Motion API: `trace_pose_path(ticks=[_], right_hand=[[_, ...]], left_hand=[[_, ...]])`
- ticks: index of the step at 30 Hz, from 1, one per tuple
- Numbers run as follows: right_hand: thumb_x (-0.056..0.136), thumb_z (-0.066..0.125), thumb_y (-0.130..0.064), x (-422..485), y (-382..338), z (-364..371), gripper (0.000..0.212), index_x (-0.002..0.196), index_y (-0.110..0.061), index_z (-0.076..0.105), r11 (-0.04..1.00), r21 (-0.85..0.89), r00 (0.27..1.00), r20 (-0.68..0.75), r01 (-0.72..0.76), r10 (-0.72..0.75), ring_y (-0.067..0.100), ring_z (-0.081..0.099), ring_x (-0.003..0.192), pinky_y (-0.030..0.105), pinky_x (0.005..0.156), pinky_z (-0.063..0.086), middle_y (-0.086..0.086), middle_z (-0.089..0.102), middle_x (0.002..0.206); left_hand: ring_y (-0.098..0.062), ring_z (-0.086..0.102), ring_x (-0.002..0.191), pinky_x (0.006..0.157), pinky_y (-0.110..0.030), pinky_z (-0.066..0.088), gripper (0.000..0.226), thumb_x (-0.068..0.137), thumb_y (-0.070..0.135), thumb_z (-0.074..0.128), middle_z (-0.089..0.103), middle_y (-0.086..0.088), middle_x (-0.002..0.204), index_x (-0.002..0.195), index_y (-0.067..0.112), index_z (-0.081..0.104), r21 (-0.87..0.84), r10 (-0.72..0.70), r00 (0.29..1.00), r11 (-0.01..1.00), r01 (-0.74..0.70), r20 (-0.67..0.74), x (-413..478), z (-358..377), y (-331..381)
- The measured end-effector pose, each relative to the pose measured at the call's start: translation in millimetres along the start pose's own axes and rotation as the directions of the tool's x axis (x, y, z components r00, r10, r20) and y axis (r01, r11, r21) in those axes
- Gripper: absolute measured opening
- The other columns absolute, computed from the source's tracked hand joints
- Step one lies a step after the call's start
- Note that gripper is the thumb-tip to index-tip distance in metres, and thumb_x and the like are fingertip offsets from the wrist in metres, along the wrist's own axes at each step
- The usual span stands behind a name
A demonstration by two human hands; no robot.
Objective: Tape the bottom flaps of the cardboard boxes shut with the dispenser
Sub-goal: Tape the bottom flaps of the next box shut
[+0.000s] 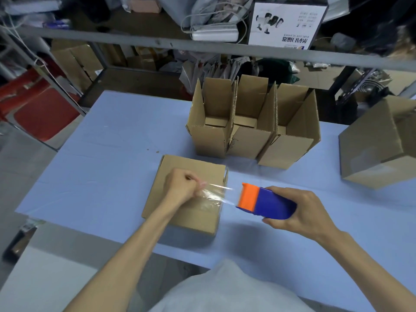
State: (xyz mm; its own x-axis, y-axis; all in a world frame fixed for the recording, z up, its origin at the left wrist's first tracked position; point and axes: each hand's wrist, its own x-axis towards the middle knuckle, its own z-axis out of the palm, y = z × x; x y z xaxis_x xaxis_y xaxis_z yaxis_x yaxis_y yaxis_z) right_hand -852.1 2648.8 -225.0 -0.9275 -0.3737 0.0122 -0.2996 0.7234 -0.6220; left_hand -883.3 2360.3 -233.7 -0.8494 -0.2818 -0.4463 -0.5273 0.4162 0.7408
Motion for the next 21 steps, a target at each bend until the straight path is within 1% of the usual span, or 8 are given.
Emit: trace_pose_path(ticks=[4,7,11,13,14,16,19,21], right_hand=[[0.051,0.089,-0.047,-4.4,18.0,-15.5,0.068,0.112,-0.027,0.067,0.994,-0.098,0.999,-0.022,-0.047,0.045,0.011,0.064,0.077,0.032,0.067,0.055,-0.012,0.07,0.091],[0.052,0.087,-0.049,1.6,23.1,-10.7,0.066,0.112,-0.03,0.066,0.993,-0.1,0.998,0.01,-0.064,0.066,0.011,0.064,0.078,0.031,0.068,0.054,-0.014,0.07,0.093],[0.054,0.085,-0.05,6.5,33.0,-7.8,0.064,0.112,-0.033,0.065,0.992,-0.101,0.996,0.04,-0.073,0.078,0.007,0.062,0.077,0.022,0.066,0.051,-0.017,0.069,0.095],[0.054,0.085,-0.05,7.9,35.6,-6.3,0.063,0.112,-0.034,0.064,0.993,-0.099,0.997,0.036,-0.064,0.068,0.007,0.061,0.075,0.021,0.064,0.05,-0.018,0.069,0.093],[0.054,0.085,-0.049,8.3,36.4,-5.1,0.063,0.111,-0.034,0.064,0.993,-0.099,0.997,0.038,-0.062,0.065,0.008,0.062,0.075,0.021,0.063,0.05,-0.018,0.069,0.092],[0.054,0.085,-0.049,9.6,37.9,-4.0,0.062,0.111,-0.034,0.064,0.993,-0.1,0.997,0.044,-0.062,0.067,0.009,0.062,0.075,0.023,0.064,0.052,-0.018,0.068,0.091],[0.054,0.085,-0.048,11.4,39.6,-2.0,0.061,0.11,-0.033,0.065,0.993,-0.102,0.997,0.042,-0.065,0.069,0.01,0.063,0.074,0.026,0.063,0.054,-0.017,0.069,0.09],[0.055,0.084,-0.046,12.4,39.9,-1.0,0.059,0.109,-0.032,0.065,0.992,-0.113,0.996,0.048,-0.063,0.069,0.013,0.063,0.074,0.029,0.063,0.055,-0.014,0.07,0.088]], left_hand=[[-0.012,0.061,0.054,0.058,-0.026,0.055,0.021,0.075,0.014,0.081,0.068,-0.002,0.059,0.059,0.016,0.067,0.075,0.095,0.993,0.992,-0.1,0.065,6.7,-5.3,-1.3],[-0.012,0.063,0.053,0.059,-0.029,0.057,0.02,0.071,0.015,0.084,0.066,0.0,0.056,0.061,0.016,0.067,0.071,0.135,0.99,0.988,-0.136,0.029,5.0,5.8,-0.9],[-0.014,0.062,0.052,0.059,-0.031,0.056,0.017,0.071,0.014,0.084,0.067,-0.002,0.056,0.064,0.015,0.069,0.053,0.14,0.99,0.989,-0.14,0.002,10.3,12.4,-7.9],[-0.013,0.061,0.049,0.058,-0.029,0.056,0.015,0.07,0.013,0.084,0.067,-0.004,0.056,0.071,0.012,0.069,0.055,0.141,0.99,0.989,-0.141,0.0,11.2,15.1,-10.6],[-0.011,0.06,0.047,0.055,-0.026,0.054,0.021,0.069,0.012,0.085,0.067,-0.005,0.056,0.082,0.012,0.069,0.043,0.136,0.991,0.99,-0.136,0.008,11.6,15.4,-11.2],[-0.01,0.061,0.049,0.055,-0.022,0.052,0.049,0.066,0.011,0.087,0.068,-0.008,0.061,0.107,0.013,0.06,-0.002,0.107,0.994,0.994,-0.107,0.012,11.9,15.0,-12.3],[-0.016,0.067,0.068,0.078,-0.036,0.055,0.055,0.066,0.017,0.088,0.069,-0.006,0.065,0.111,0.01,0.056,0.034,0.138,0.99,0.99,-0.136,-0.04,13.1,16.4,-15.8],[-0.019,0.069,0.073,0.083,-0.043,0.054,0.053,0.068,0.019,0.087,0.07,-0.006,0.067,0.109,0.01,0.055,0.027,0.139,0.99,0.99,-0.138,-0.037,12.5,18.0,-19.0]])
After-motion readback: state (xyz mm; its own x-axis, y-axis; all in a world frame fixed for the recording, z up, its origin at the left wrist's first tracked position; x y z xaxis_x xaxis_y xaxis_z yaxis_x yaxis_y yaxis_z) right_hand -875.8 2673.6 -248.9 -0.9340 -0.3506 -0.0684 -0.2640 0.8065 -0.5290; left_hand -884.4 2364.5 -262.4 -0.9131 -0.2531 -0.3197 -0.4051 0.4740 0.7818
